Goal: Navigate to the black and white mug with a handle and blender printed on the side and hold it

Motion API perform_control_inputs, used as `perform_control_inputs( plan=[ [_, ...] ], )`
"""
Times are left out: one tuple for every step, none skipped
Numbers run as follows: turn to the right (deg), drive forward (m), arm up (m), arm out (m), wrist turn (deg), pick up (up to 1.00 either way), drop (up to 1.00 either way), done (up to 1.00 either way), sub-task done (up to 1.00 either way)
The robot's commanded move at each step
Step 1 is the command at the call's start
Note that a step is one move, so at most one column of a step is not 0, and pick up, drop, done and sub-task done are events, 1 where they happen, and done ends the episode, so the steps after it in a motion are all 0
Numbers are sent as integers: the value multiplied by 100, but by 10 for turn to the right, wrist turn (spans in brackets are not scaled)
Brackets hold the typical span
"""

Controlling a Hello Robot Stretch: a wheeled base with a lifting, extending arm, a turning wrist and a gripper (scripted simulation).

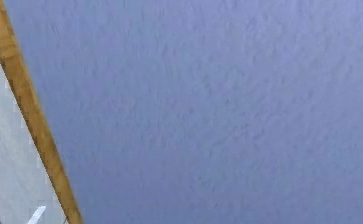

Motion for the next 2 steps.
perform_control_inputs(
  plan=[
    [-30,0,0,0,0,0,0,0,0],
    [0,15,0,0,0,0,0,0,0]
  ],
)
